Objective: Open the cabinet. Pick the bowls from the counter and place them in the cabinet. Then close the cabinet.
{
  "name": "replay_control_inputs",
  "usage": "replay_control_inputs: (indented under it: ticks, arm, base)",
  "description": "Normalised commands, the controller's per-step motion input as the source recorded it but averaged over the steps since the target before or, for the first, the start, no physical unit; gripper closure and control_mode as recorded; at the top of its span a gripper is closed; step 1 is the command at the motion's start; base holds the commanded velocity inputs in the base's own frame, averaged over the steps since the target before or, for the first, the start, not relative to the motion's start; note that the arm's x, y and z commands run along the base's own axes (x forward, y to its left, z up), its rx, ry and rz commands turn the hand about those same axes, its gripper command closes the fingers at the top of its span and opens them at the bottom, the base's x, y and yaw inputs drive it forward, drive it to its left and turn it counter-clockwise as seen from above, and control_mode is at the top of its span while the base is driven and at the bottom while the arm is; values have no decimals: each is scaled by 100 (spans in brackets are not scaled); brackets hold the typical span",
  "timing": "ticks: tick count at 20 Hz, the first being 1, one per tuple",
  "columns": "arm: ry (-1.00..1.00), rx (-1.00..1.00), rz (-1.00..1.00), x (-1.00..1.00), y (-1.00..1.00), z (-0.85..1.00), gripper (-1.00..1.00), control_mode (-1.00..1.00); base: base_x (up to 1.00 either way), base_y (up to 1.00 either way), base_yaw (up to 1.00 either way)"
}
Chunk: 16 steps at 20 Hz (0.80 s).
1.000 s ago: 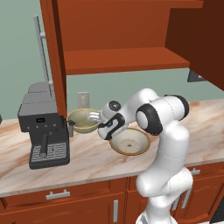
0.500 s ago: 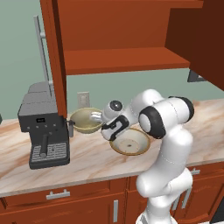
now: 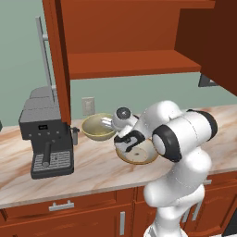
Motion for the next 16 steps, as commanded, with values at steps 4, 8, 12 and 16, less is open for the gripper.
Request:
replay_control_inputs:
  ticks: [4,8,12,16]
  arm:
    - [-3,2,-11,-15,0,15,100,-100]
    - [-4,2,-9,-11,0,19,100,-100]
    - [0,3,-7,-3,0,23,100,-100]
    - [0,5,-5,-10,0,31,100,-100]
  base:
    - [0,0,0]
    - [0,0,0]
    - [0,0,0]
    - [0,0,0]
